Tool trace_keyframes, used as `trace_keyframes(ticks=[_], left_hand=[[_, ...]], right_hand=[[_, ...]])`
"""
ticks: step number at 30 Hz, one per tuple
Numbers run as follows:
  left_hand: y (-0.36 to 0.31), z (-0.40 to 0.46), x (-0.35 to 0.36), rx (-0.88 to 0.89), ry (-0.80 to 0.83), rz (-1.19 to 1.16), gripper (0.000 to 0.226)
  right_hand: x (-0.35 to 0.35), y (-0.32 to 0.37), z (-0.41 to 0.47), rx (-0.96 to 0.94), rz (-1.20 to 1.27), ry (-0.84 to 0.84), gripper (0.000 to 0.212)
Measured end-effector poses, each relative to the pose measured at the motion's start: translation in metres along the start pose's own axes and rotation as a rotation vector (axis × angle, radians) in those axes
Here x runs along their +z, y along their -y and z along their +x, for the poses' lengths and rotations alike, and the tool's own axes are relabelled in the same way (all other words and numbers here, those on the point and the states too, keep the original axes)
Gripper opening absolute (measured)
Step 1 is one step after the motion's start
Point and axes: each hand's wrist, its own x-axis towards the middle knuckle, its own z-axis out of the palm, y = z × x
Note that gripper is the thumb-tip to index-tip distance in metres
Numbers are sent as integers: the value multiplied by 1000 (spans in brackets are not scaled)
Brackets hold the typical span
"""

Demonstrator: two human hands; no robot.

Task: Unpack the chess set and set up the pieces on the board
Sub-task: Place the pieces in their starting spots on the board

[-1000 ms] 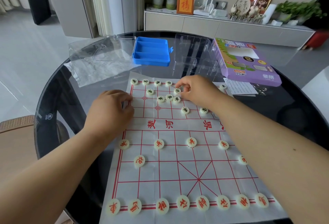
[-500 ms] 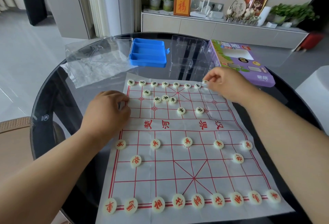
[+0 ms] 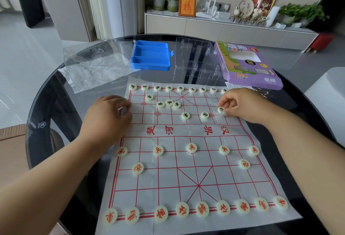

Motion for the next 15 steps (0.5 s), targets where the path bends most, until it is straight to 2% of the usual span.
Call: trace_keyframes(ticks=[15], left_hand=[[0, 0, 0, -16, 6, -14, 36]], right_hand=[[13, 8, 0, -82, 12, 19, 20]])
